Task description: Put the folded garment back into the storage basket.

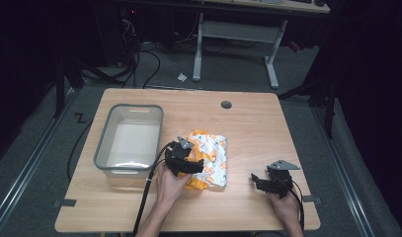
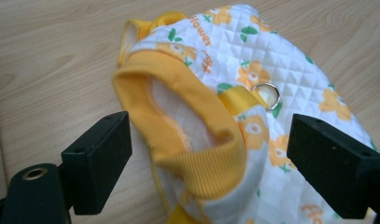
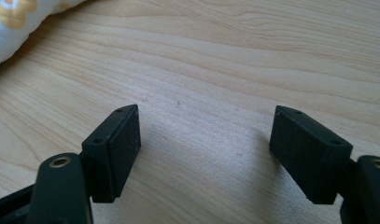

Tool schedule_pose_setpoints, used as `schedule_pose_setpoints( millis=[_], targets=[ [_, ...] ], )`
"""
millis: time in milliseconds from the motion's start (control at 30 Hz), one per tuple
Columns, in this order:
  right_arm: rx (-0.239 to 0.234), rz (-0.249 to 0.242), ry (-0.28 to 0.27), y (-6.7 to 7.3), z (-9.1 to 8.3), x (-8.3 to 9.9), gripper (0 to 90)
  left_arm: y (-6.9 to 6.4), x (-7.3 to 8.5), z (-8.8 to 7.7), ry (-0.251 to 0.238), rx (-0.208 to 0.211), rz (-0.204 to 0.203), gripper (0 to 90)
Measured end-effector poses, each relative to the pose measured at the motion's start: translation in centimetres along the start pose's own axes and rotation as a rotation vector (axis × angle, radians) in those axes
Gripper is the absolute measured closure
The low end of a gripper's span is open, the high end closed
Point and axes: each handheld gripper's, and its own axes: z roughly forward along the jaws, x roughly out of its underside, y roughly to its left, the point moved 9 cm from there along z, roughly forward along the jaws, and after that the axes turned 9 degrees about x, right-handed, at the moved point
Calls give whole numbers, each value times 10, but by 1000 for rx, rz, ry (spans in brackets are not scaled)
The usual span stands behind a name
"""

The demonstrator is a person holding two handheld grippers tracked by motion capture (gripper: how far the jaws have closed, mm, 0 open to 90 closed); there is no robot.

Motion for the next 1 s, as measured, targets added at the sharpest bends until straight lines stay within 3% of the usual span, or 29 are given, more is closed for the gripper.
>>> schedule_pose_setpoints(
  millis=[167,400,600,1000],
  targets=[
    [-1,-1,-1,0,0,0,251,3,-7,13,17,-15,-12,145],
    [-1,-1,0,0,0,0,251,11,-1,30,74,-37,-32,136],
    [-1,0,0,0,0,0,251,21,5,36,97,-55,-53,138],
    [-1,0,0,0,0,0,251,26,15,47,133,-48,-77,149]
  ],
)
